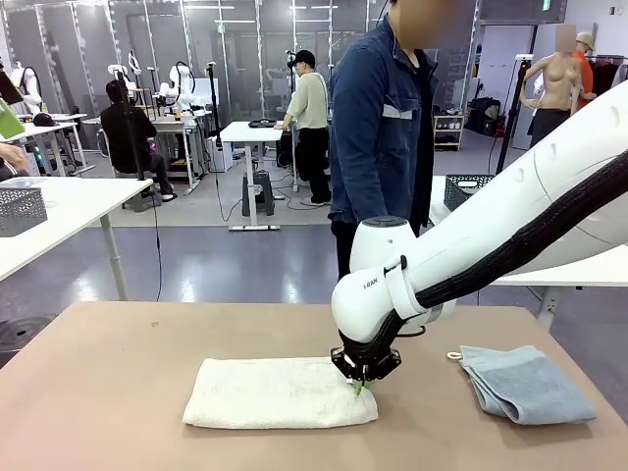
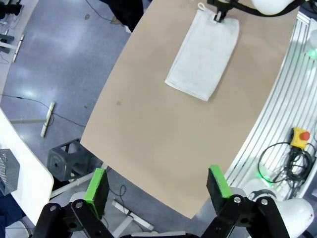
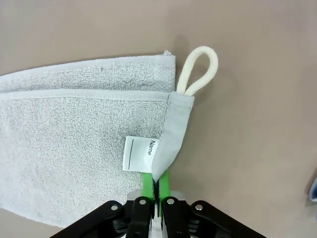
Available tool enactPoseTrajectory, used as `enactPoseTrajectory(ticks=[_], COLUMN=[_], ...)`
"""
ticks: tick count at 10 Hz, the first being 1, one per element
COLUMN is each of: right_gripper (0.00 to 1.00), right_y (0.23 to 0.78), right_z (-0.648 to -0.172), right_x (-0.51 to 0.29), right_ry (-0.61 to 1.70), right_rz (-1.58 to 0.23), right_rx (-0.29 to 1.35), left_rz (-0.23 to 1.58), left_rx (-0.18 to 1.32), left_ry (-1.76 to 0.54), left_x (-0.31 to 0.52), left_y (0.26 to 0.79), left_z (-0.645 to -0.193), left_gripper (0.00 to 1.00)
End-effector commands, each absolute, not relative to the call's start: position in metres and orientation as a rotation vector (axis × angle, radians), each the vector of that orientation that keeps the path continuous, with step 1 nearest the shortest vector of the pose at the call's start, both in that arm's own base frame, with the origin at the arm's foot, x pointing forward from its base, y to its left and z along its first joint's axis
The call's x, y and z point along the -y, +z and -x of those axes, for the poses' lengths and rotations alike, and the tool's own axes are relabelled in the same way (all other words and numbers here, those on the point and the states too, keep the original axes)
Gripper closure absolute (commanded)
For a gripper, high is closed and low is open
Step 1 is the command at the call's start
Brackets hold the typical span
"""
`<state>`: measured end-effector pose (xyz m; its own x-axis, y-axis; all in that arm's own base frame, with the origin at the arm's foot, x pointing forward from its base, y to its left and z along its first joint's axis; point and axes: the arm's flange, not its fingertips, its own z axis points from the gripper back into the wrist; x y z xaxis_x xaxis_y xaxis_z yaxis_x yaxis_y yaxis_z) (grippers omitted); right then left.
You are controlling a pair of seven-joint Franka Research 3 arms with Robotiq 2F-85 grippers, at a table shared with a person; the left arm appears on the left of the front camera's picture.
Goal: Fold the towels and place them in the basket.
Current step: When a person lays out a Towel with hook on the table, fold it in half twice.
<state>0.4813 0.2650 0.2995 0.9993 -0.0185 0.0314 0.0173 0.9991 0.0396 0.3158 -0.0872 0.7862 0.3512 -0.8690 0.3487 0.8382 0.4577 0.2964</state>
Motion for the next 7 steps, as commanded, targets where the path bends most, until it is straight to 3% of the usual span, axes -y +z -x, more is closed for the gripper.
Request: enactPoseTrajectory(ticks=[1, 4, 7], right_gripper=[1.0, 1.0, 1.0], right_y=[0.321, 0.382, 0.426], right_z=[-0.479, -0.479, -0.471], right_x=[-0.266, -0.237, -0.275], right_ry=[-0.046, -0.085, -0.021], right_rz=[0.083, 0.376, 0.343], right_rx=[0.059, 0.117, 0.153], left_rz=[-0.081, -0.081, -0.081], left_rx=[0.502, 0.502, 0.502], left_ry=[-1.103, -1.103, -1.103], left_x=[0.085, 0.085, 0.085], left_y=[0.786, 0.786, 0.786], left_z=[-0.314, -0.314, -0.314], left_gripper=[0.0, 0.0, 0.0])
